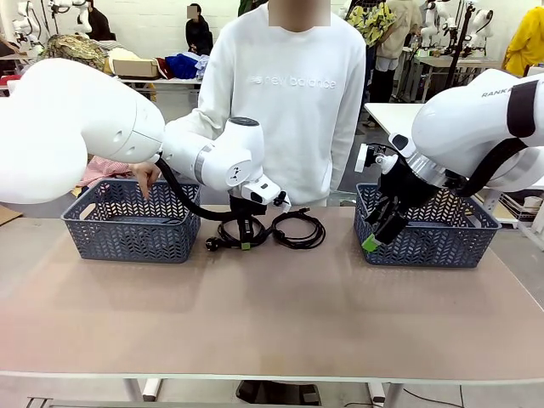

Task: Organize the cables according to human instructions.
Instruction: Pick up a bundle of cables and place it in the basket indicated by the human.

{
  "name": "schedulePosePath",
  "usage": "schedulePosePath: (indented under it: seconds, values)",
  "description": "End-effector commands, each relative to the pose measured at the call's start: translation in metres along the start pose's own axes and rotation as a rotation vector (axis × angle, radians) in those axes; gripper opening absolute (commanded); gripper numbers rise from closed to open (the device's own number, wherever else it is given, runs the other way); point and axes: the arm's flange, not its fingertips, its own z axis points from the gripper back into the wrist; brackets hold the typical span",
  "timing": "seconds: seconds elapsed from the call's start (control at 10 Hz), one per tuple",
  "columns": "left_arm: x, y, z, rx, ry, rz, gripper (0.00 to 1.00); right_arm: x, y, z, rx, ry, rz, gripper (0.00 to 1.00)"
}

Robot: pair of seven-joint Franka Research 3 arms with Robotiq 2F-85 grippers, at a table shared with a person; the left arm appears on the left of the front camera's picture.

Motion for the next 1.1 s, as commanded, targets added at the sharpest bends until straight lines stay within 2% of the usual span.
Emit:
schedulePosePath:
  seconds: [0.0,0.1,0.2,0.7,1.0]
  values:
    - [-0.005,0.006,0.001,-0.024,-0.004,-0.001,0.15,0.000,0.000,0.001,-0.003,-0.003,-0.003,1.00]
    - [-0.007,0.007,0.000,-0.031,-0.009,0.003,0.14,0.000,0.000,0.001,-0.003,-0.003,-0.003,1.00]
    - [-0.009,0.007,-0.001,-0.037,-0.012,0.005,0.01,0.000,0.000,0.001,-0.003,-0.003,-0.003,1.00]
    - [-0.010,0.010,0.013,-0.024,0.010,0.028,0.00,0.000,0.000,0.001,-0.003,-0.003,-0.003,1.00]
    - [-0.004,0.006,0.059,-0.009,0.000,0.022,0.00,0.000,0.000,0.001,-0.003,-0.003,-0.003,1.00]
